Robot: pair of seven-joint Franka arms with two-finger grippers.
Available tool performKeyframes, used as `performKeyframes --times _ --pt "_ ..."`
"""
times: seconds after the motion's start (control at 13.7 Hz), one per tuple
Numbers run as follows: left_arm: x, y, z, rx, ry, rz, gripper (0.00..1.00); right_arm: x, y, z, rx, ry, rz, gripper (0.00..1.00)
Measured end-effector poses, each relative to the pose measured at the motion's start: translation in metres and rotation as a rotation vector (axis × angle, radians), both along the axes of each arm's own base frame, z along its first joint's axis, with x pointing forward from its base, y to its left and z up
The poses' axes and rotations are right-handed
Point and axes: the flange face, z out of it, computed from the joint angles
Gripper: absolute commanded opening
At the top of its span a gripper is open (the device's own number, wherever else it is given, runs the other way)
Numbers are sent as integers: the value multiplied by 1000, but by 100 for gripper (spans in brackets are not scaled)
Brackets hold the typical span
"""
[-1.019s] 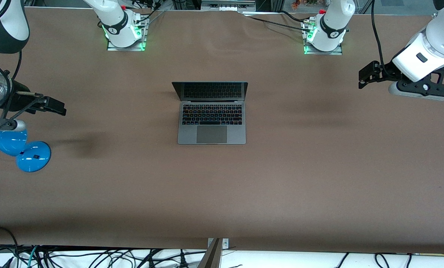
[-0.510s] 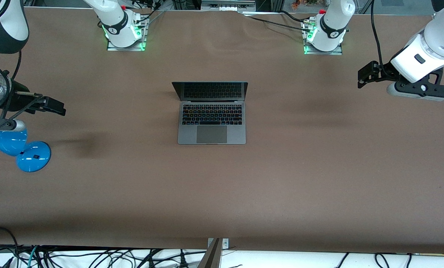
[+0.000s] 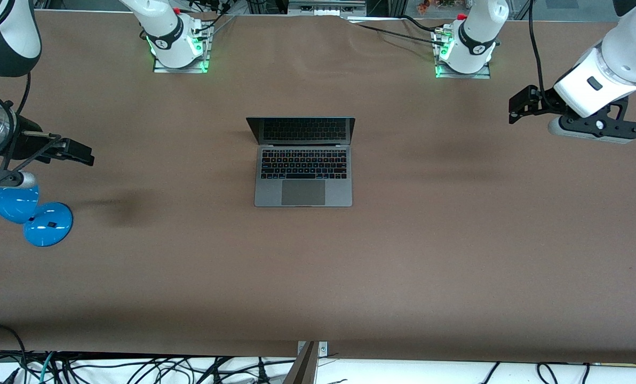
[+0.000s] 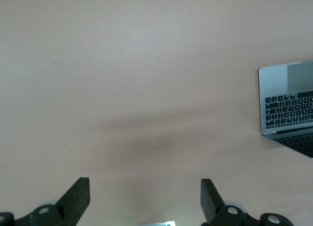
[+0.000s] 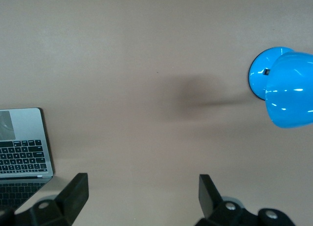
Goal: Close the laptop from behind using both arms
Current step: 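Move both grippers toward the laptop lid's back edge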
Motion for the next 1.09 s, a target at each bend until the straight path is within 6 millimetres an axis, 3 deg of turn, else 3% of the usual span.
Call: performKeyframes --times 0.29,0.51,0.87,1.09 --pt "-13 -47 -2 20 25 18 100 0 4 0 2 1 9 100" --pt "-32 -96 -4 31 54 53 100 -2 25 -2 5 12 48 100" --pt "-67 -168 -6 21 99 109 98 -15 116 -17 15 69 188 97" --pt "-93 -213 -13 6 149 154 91 -26 166 -27 21 88 265 77"
